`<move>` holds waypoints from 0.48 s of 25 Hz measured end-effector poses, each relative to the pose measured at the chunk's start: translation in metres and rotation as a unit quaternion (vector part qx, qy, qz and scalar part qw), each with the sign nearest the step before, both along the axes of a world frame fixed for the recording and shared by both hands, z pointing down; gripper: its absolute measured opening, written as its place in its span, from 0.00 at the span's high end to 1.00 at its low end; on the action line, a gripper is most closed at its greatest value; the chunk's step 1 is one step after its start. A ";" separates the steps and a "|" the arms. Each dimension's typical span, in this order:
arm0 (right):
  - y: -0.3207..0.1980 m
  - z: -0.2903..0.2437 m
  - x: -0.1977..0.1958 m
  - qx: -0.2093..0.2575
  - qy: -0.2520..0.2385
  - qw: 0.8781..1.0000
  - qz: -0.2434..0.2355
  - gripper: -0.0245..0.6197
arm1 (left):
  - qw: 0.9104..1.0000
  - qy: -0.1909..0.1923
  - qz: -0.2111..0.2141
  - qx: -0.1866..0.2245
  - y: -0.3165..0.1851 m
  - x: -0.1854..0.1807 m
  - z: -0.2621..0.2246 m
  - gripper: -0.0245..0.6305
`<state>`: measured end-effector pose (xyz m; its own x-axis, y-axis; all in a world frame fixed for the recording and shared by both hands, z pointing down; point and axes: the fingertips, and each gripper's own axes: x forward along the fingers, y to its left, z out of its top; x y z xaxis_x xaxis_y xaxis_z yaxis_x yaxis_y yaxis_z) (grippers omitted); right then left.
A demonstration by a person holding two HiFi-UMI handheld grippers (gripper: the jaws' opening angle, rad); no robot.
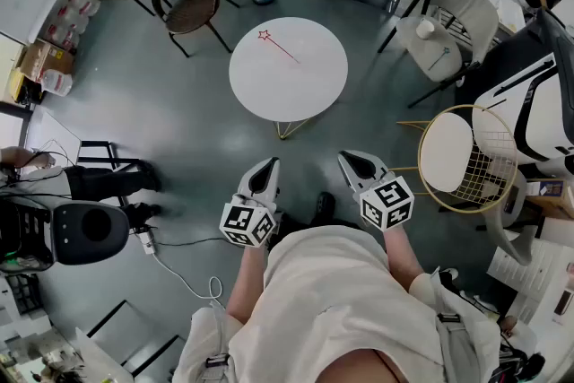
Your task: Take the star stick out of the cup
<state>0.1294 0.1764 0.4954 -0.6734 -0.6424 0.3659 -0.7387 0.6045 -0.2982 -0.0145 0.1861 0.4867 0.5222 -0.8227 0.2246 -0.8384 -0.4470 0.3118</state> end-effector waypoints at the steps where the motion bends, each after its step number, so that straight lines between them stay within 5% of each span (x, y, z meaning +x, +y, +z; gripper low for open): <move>1: 0.001 -0.001 -0.003 0.000 0.001 1.000 0.001 0.95 | 1.000 0.000 -0.001 0.000 0.001 -0.003 -0.001 0.95; 12: 0.017 0.004 -0.013 -0.006 0.007 1.000 -0.006 0.95 | 1.000 -0.003 -0.003 -0.009 0.013 -0.011 0.002 0.95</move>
